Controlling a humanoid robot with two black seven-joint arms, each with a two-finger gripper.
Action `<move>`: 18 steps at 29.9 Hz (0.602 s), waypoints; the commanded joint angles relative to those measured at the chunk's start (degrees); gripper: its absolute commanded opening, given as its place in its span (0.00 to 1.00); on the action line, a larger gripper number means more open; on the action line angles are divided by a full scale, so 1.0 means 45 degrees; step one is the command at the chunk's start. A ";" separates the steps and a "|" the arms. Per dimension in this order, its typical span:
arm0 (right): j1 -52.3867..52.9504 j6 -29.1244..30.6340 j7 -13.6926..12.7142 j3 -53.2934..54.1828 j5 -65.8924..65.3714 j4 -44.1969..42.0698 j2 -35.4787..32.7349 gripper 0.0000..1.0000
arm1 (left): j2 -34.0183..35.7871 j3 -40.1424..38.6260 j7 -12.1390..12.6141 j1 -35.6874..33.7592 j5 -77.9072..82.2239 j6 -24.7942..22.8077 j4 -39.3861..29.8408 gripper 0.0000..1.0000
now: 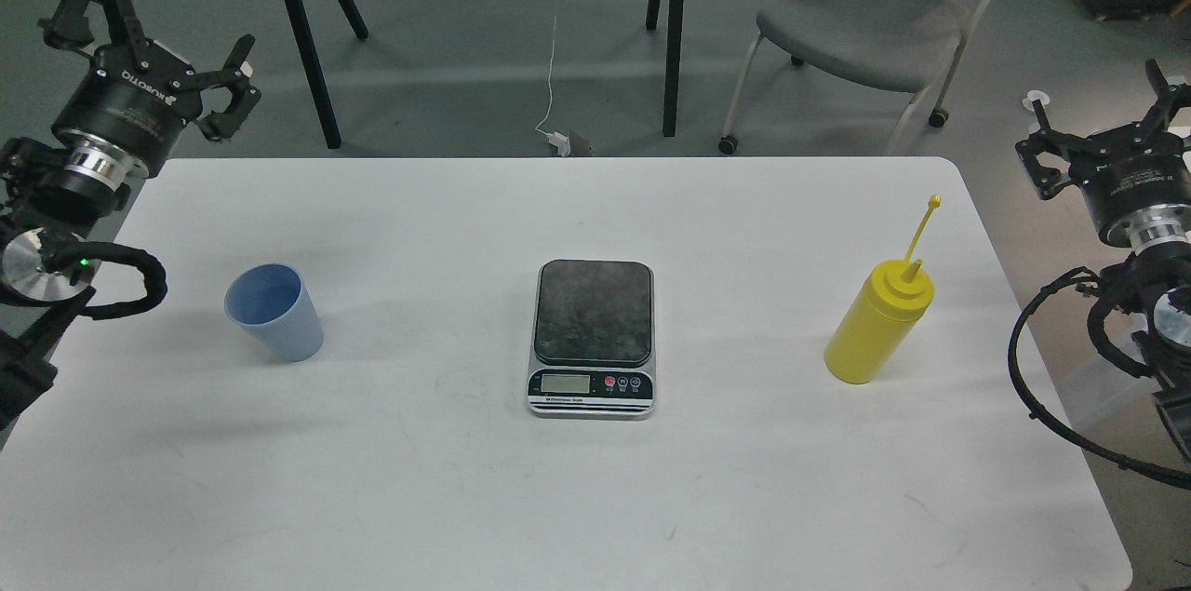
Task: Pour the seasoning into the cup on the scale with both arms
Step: 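Raise the left gripper and move it toward the blue cup, then lower the left gripper and grasp the blue cup from its side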
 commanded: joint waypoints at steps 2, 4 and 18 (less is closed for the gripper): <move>-0.0364 0.0000 0.0025 0.0020 0.0001 0.0334 -0.0017 0.99 | 0.1474 0.0022 -0.0026 -0.0052 0.4583 0.0002 -0.1591 0.99; -0.0423 0.0000 0.0025 0.0040 0.0001 0.0374 -0.0037 0.99 | 0.1827 0.0003 -0.0026 -0.0072 0.6674 0.0002 -0.2080 0.99; -0.0930 0.0000 0.0025 0.0567 0.0021 0.1037 -0.0505 0.99 | 0.1985 0.1658 -0.0026 0.0026 2.0954 0.2744 -0.3743 0.97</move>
